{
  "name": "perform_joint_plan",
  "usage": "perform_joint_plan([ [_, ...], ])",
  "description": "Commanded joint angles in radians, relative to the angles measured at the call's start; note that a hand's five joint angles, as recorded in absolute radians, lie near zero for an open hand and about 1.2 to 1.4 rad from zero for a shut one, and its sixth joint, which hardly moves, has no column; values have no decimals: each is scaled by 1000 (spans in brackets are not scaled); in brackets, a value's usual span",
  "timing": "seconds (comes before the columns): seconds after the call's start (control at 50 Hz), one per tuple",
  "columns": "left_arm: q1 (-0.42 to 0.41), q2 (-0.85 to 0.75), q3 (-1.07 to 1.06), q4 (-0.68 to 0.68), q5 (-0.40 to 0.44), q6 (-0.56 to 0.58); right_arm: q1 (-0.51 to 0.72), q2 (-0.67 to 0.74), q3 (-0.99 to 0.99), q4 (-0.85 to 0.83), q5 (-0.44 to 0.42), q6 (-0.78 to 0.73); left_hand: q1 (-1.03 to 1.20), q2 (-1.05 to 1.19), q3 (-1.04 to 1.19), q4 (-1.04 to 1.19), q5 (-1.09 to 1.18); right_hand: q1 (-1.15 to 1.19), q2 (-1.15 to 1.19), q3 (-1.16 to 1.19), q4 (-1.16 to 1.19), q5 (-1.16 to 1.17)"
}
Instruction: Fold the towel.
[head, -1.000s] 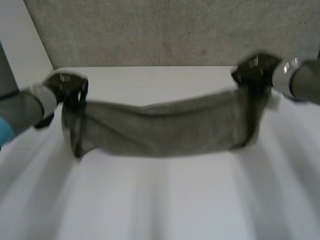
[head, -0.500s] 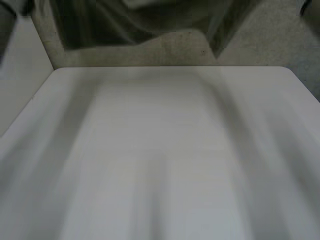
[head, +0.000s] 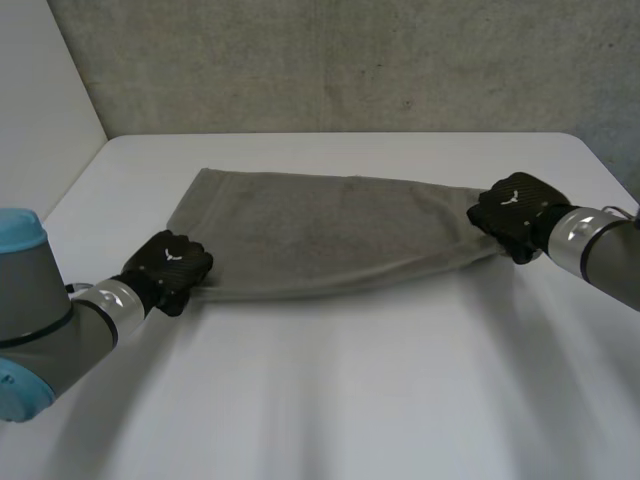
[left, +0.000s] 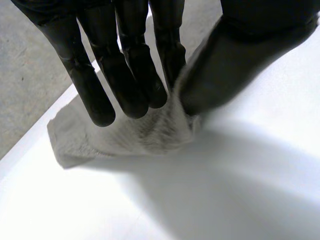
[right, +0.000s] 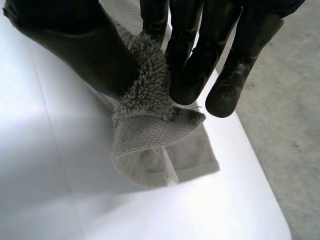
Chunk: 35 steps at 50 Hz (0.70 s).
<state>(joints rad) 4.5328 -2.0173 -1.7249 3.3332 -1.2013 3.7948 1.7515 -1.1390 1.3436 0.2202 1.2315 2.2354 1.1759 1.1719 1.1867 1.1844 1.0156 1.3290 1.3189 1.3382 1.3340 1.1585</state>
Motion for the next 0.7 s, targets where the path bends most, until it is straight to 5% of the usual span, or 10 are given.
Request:
perform_joint_plan([
  [0.02, -7, -18, -51, 161, -130, -1, -35, -48, 77, -30, 16, 29, -497, -493, -508, -506, -511, 67, 77, 58, 62, 63],
  [0.08, -20, -35, -65, 221, -184, 3, -52, -54, 101, -30, 14, 58, -747, -743, -758, -756, -762, 67, 77, 58, 62, 63],
  [0.2, -27, -57, -67, 279, -245, 6, -113, -74, 124, -39, 11, 119, -780, -776, -791, -789, -795, 67, 77, 58, 62, 63],
  [0.38, -34, -49, -51, 285, -250, -18, -138, -77, 151, -35, -3, 194, -772, -768, -782, -780, -786, 67, 77, 58, 62, 63],
  [0.7, -179, 14, -119, 236, -199, -93, -141, -91, 166, -113, 9, 294, -728, -724, -738, -736, -742, 67, 77, 58, 62, 63],
])
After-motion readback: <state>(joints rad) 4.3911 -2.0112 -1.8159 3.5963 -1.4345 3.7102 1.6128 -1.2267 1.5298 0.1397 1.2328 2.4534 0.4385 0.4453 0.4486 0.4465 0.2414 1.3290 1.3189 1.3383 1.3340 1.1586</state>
